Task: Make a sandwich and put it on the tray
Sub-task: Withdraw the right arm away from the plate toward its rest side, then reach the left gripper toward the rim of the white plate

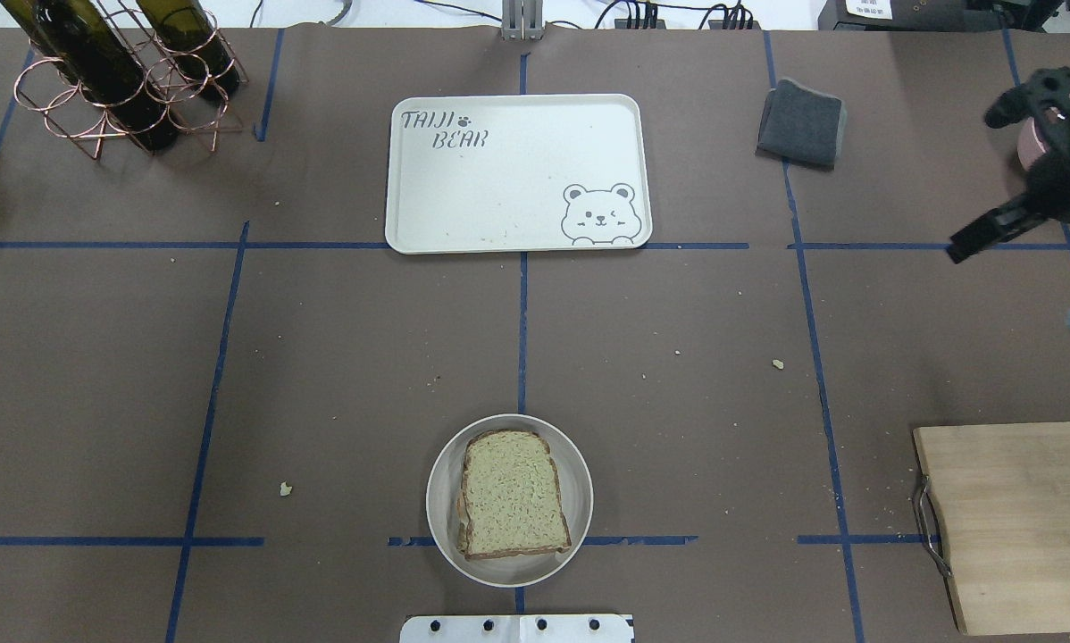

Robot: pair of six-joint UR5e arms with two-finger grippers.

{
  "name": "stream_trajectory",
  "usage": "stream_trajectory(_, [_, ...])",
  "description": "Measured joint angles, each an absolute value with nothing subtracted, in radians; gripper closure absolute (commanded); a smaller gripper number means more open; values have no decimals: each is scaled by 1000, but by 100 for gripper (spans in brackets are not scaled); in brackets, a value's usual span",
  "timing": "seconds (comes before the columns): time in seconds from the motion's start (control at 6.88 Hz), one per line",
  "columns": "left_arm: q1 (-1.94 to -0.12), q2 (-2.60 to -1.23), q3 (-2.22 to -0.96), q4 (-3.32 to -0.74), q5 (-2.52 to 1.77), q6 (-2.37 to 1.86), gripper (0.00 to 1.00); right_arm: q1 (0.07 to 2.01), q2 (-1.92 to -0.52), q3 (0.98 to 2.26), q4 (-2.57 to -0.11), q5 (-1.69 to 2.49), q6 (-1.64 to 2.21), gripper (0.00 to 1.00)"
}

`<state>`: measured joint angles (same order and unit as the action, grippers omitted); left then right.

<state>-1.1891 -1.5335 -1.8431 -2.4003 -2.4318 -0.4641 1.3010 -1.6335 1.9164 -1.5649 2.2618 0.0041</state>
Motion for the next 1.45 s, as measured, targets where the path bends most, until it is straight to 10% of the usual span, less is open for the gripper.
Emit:
stream_trajectory(0.73, [-557,-1737,-1884,-2292,-1937,-1269,33,1611,-1904,1878,-1553,2293,-164,0])
stream_trajectory(1.45, [-298,-1859,-1835,-2235,-1694,-1455,45,1623,-1910,1877,-1552,2287,-164,0])
